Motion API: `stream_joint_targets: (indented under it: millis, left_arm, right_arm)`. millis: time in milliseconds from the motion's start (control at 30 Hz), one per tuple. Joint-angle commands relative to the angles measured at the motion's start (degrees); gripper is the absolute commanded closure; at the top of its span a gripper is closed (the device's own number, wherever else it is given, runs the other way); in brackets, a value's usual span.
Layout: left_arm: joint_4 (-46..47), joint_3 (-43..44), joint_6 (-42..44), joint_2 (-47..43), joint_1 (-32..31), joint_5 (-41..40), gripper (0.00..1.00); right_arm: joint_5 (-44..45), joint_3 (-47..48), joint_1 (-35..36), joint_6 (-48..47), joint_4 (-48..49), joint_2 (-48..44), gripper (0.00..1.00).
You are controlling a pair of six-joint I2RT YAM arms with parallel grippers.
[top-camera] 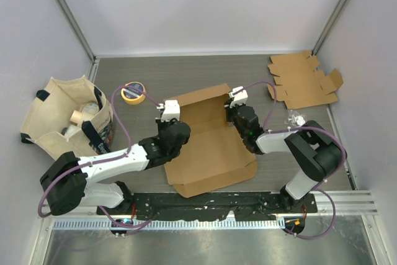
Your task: Fold the paper box
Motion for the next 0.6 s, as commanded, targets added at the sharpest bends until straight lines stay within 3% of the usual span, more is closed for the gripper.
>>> stream_joint_targets:
  millis: [0, 33, 67, 133, 200, 267, 333, 367, 400, 467, 500, 567]
  left_arm:
    - [9.39, 2.94, 5.03, 0.63, -3.61, -4.51, 1.00]
    - [11.05, 2.68, 5.03, 0.81, -4.23, -5.30, 1.00]
    - [11.59, 2.15, 4.69, 0.98, -5.71, -6.18, 1.00]
    - [12.55, 1.97, 2.85, 1.86, -6.87, -8.11, 1.00]
    - [12.47, 2.23, 1.61, 2.73, -8.27, -8.56, 1.00]
    - [12.04, 3.02, 0.82, 3.35, -9.15, -8.47, 1.00]
    - [9.94, 3.46, -0.93, 3.71, -9.25, -8.73, 1.00]
    - [9.92, 3.20, -0.94, 3.71, -9.25, -8.65, 1.00]
    - [10.18, 2.85, -0.86, 3.53, -9.25, -8.74, 1.00]
    - [11.50, 1.63, -0.50, 2.92, -9.16, -8.56, 1.00]
    - [11.59, 1.36, -0.50, 2.74, -9.16, -8.56, 1.00]
    - [11.77, 0.48, -1.11, 2.57, -8.98, -8.74, 1.00]
  right_arm:
    - [22.65, 3.02, 7.61, 0.92, 8.01, 2.93, 0.99]
    - [29.41, 4.52, 9.38, 1.37, 6.62, 4.16, 0.99]
    - [44.70, 6.36, 11.31, 0.94, 5.91, 7.21, 0.99]
    - [53.69, 11.37, 16.24, -2.81, 9.64, 11.36, 0.99]
    - [57.41, 12.35, 17.92, -10.04, 17.64, 16.09, 0.99]
    - [56.03, 12.01, 18.36, -8.48, 17.26, 15.95, 0.99]
    - [47.61, 9.20, 17.40, -3.56, 15.05, 12.01, 0.96]
    - [44.71, 7.88, 16.87, -2.50, 13.91, 10.34, 0.89]
    - [41.81, 5.35, 16.26, -0.84, 12.77, 8.75, 0.71]
    - [31.09, 2.79, 14.68, -0.56, 8.38, 2.69, 0.59]
    - [29.49, 1.21, 14.41, 0.48, 3.14, 0.41, 0.34]
    - [22.39, 1.27, 11.62, 5.83, -6.87, -5.83, 0.22]
